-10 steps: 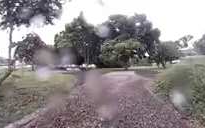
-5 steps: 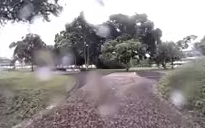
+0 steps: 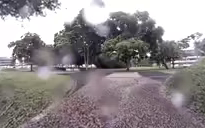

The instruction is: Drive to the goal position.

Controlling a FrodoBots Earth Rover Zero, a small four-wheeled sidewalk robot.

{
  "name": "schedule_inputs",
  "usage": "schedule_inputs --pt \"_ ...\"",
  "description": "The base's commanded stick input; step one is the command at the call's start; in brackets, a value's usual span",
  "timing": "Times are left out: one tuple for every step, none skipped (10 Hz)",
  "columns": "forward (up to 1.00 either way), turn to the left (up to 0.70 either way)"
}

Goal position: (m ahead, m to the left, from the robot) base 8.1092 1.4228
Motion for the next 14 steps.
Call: schedule_inputs --pt "0.7 0.0" --pt "0.7 0.0" --pt "0.7 0.0" --pt "0.7 0.0" --pt "0.7 0.0" --pt "0.7 0.0" --pt "0.7 0.0" --pt "0.7 0.0" --pt "0.7 0.0" --pt "0.7 0.0" --pt "0.7 0.0" --pt "0.7 0.0" --pt "0.7 0.0" --pt "0.7 0.0"
